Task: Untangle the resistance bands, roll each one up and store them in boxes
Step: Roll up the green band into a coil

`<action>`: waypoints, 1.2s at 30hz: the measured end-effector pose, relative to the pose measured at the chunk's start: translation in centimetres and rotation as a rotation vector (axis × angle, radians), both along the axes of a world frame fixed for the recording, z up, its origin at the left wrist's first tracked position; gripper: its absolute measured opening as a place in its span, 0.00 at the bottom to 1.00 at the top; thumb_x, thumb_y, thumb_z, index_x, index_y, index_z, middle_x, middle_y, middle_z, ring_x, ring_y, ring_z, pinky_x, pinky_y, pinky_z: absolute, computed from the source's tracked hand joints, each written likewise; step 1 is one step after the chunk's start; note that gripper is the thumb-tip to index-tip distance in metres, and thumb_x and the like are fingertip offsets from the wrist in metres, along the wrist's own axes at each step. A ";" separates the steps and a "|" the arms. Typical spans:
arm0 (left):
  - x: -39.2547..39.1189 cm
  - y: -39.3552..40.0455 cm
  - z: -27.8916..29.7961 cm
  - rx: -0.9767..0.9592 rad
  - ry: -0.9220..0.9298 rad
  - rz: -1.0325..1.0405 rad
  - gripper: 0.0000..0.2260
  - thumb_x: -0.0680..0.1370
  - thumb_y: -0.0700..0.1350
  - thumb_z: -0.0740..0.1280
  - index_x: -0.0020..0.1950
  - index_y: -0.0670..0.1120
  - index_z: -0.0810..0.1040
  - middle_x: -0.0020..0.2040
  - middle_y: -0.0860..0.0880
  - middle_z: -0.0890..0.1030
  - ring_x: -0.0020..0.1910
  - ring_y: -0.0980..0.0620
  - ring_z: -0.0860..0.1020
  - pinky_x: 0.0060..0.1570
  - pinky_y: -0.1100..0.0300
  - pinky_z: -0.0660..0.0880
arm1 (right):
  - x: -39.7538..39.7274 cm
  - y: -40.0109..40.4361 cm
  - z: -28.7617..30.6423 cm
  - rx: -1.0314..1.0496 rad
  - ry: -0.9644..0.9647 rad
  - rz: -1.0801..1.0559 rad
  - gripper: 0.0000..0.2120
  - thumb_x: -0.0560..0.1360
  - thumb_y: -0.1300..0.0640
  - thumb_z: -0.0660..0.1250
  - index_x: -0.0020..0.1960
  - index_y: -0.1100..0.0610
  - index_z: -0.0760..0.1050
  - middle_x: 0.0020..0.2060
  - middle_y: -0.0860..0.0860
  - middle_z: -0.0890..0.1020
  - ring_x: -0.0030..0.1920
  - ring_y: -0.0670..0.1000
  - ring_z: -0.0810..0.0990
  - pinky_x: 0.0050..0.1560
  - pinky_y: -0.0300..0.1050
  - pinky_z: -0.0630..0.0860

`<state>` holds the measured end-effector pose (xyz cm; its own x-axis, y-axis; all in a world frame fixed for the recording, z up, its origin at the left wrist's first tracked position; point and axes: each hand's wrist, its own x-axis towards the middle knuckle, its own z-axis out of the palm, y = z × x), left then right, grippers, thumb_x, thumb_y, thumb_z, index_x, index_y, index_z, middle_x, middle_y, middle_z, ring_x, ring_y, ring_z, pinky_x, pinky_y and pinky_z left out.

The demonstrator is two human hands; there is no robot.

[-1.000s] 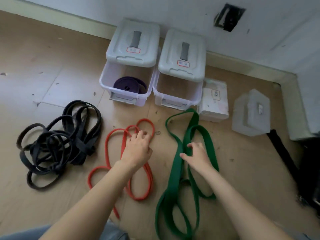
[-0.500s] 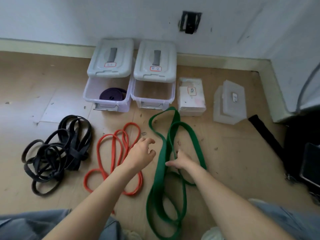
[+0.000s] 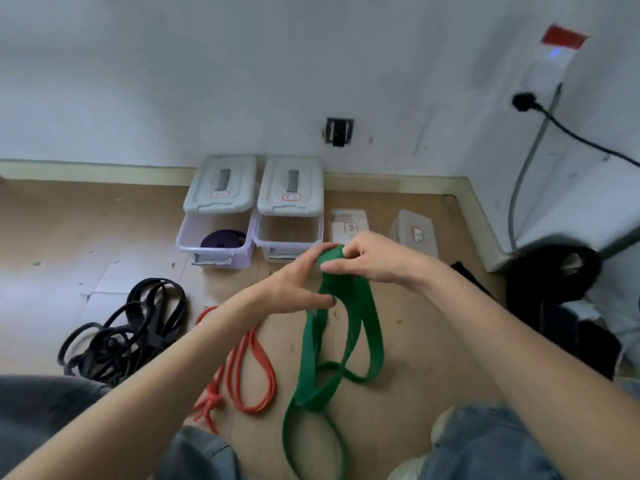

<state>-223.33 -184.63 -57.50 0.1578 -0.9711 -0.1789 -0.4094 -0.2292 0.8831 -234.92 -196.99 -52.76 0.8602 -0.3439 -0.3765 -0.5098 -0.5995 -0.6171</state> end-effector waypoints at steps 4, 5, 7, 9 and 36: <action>-1.4 0.7 7.4 -0.204 0.234 0.082 0.22 0.72 0.36 0.70 0.65 0.43 0.71 0.58 0.46 0.79 0.58 0.51 0.78 0.58 0.56 0.75 | -2.6 0.7 8.5 0.209 -0.341 -0.106 0.25 0.65 0.40 0.69 0.41 0.63 0.81 0.33 0.54 0.84 0.32 0.50 0.80 0.33 0.37 0.75; -1.7 0.9 8.8 -0.233 0.247 0.087 0.18 0.73 0.38 0.69 0.63 0.43 0.73 0.57 0.47 0.81 0.56 0.52 0.79 0.57 0.58 0.76 | -3.3 0.7 10.0 0.241 -0.386 -0.147 0.26 0.62 0.39 0.69 0.42 0.62 0.81 0.34 0.53 0.85 0.34 0.50 0.83 0.34 0.36 0.77; -2.4 1.3 10.8 -0.263 0.267 0.095 0.11 0.75 0.38 0.66 0.57 0.45 0.76 0.52 0.50 0.82 0.53 0.54 0.81 0.54 0.61 0.76 | -4.2 0.8 11.7 0.069 -0.425 -0.208 0.27 0.59 0.35 0.69 0.38 0.60 0.81 0.31 0.51 0.84 0.31 0.48 0.83 0.29 0.34 0.76; -3.1 1.6 11.9 -0.260 0.252 0.111 0.08 0.77 0.38 0.64 0.53 0.48 0.77 0.49 0.52 0.82 0.49 0.59 0.81 0.51 0.65 0.77 | -4.4 0.7 12.3 -0.328 -0.380 -0.254 0.28 0.59 0.30 0.66 0.34 0.56 0.77 0.26 0.50 0.81 0.25 0.45 0.79 0.25 0.35 0.72; -2.1 0.6 9.0 -0.307 -0.431 0.078 0.08 0.67 0.42 0.72 0.44 0.45 0.76 0.36 0.51 0.78 0.34 0.57 0.74 0.33 0.63 0.70 | -3.4 1.6 7.7 -0.385 -0.170 0.192 0.14 0.68 0.50 0.73 0.51 0.52 0.75 0.48 0.48 0.79 0.50 0.47 0.76 0.52 0.45 0.73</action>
<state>-225.46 -183.98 -48.53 0.2286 -0.9509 0.2085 -0.7418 -0.0314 0.6699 -238.32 -195.38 -45.04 0.9605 -0.2595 -0.1004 -0.2778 -0.8752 -0.3960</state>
